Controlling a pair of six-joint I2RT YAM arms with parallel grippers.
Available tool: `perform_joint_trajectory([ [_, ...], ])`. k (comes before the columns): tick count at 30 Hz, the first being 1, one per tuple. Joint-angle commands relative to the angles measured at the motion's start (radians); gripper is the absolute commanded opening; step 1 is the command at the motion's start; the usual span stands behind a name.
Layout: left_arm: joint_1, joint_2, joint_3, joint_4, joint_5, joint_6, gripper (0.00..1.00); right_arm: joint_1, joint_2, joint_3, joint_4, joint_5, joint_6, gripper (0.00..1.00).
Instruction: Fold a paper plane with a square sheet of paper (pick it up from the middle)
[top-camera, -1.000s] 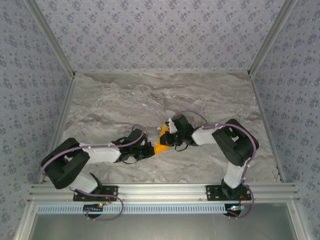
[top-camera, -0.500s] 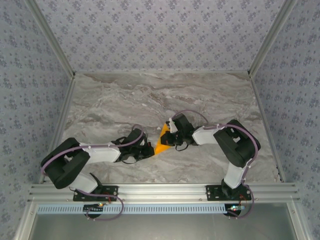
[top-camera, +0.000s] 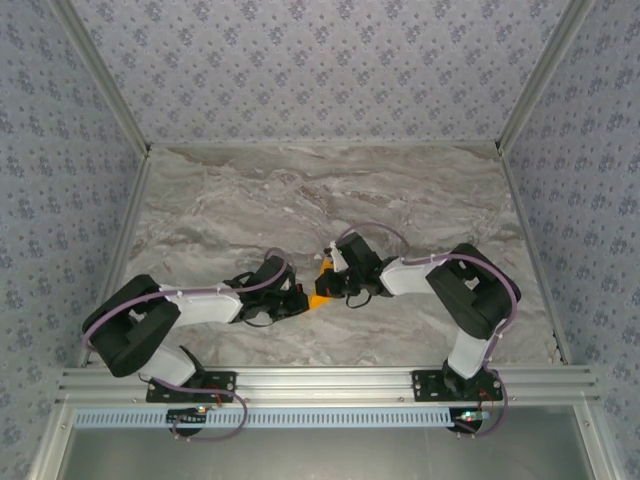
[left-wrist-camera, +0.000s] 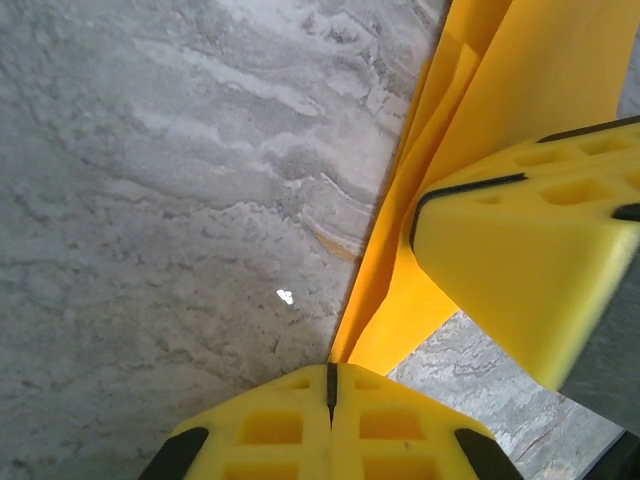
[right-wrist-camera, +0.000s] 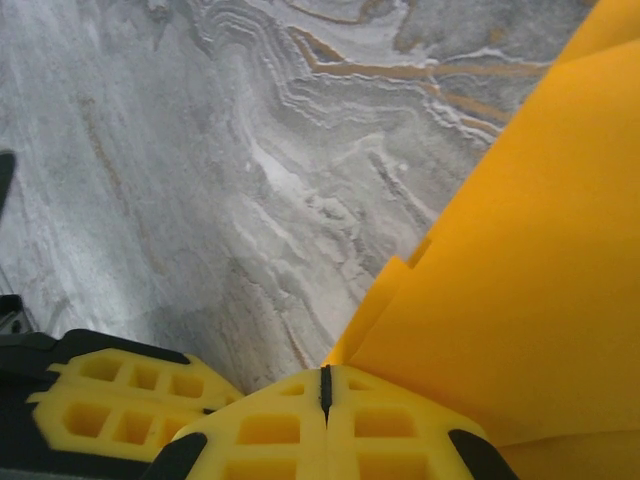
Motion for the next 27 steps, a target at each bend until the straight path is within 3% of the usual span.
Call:
perform_joint_trajectory([
  [1,0.001,0.003,0.011,-0.088,0.013,0.027,0.00,-0.005,0.034,-0.010,-0.027,0.038,0.000,0.00],
  [10,0.002,-0.054,0.023,0.045,0.050,0.033,0.05,-0.010,0.025,-0.012,-0.021,0.043,0.016,0.00],
  [27,0.001,0.053,0.024,-0.037,0.003,0.026,0.00,-0.003,-0.042,-0.026,0.019,0.005,0.012,0.00],
])
